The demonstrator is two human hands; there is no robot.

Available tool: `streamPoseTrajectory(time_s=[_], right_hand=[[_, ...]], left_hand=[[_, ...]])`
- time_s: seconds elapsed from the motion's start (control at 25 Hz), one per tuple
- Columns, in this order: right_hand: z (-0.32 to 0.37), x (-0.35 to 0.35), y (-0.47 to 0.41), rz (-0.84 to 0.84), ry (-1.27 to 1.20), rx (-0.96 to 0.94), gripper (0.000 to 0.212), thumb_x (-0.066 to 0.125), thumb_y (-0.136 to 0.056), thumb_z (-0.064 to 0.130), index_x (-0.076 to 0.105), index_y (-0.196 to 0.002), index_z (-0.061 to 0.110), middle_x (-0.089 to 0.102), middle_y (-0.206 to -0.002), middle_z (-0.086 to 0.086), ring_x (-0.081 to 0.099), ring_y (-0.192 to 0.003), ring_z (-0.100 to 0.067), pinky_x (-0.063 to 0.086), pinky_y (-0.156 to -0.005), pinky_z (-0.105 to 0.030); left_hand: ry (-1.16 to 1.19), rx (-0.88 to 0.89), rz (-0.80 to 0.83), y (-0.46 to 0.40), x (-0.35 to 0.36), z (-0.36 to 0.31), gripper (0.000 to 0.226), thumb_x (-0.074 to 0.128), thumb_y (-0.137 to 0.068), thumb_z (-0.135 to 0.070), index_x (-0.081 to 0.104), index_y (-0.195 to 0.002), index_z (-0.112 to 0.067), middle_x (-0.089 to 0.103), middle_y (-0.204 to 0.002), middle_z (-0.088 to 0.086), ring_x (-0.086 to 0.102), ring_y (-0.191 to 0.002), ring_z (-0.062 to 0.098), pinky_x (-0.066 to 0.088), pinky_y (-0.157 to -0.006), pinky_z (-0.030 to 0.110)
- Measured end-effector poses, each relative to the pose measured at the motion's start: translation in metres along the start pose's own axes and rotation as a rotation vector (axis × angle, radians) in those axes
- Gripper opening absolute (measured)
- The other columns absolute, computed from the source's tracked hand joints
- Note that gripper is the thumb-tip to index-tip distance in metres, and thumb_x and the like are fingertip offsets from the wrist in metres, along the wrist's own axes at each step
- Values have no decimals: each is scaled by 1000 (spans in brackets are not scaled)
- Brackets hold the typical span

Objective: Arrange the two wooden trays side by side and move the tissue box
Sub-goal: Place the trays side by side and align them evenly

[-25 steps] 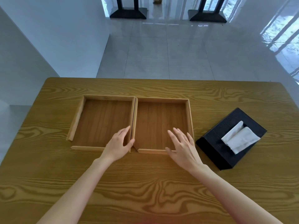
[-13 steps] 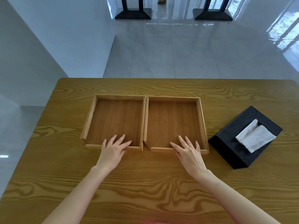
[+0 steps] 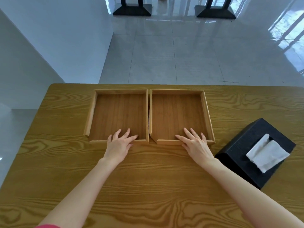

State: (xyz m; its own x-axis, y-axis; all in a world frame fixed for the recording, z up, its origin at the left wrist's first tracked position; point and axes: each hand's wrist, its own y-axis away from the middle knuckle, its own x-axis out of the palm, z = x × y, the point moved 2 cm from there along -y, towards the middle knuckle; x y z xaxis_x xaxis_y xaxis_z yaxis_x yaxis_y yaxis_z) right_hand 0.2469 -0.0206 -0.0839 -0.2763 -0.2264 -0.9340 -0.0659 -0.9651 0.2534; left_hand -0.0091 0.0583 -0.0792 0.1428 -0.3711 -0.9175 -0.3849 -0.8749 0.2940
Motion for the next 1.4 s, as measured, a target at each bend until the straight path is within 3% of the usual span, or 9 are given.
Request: streamPoseTrajectory(time_s=[0.44, 1.04, 1.4], right_hand=[[-20, -19, -35, 45, 2, -19, 42, 41, -96, 22, 37, -136, 33, 21, -155, -7, 13, -143, -27, 18, -114, -54], [-19, -21, -40, 36, -4, -19, 42, 40, -96, 21, 37, -136, 33, 21, -155, -7, 13, -143, -27, 18, -114, -51], [-16, -19, -39, 24, -11, -8, 41, 40, -96, 21, 39, -135, 32, 22, -154, -8, 13, -143, -28, 19, -113, -51]], left_hand=[[16, 21, 28, -48, -14, -8, 41, 41, -92, -21, 41, -132, -33, 30, -150, 1, 19, -139, 32, 16, -114, 50], [115, 107, 183, -53, -25, 0, 39, 44, -91, -18, 46, -129, -31, 25, -152, -1, 8, -139, 31, 19, -113, 53], [100, 124, 182, -54, -22, 5, 39, 44, -91, -19, 46, -128, -31, 25, -152, -1, 9, -139, 32, 19, -114, 54]])
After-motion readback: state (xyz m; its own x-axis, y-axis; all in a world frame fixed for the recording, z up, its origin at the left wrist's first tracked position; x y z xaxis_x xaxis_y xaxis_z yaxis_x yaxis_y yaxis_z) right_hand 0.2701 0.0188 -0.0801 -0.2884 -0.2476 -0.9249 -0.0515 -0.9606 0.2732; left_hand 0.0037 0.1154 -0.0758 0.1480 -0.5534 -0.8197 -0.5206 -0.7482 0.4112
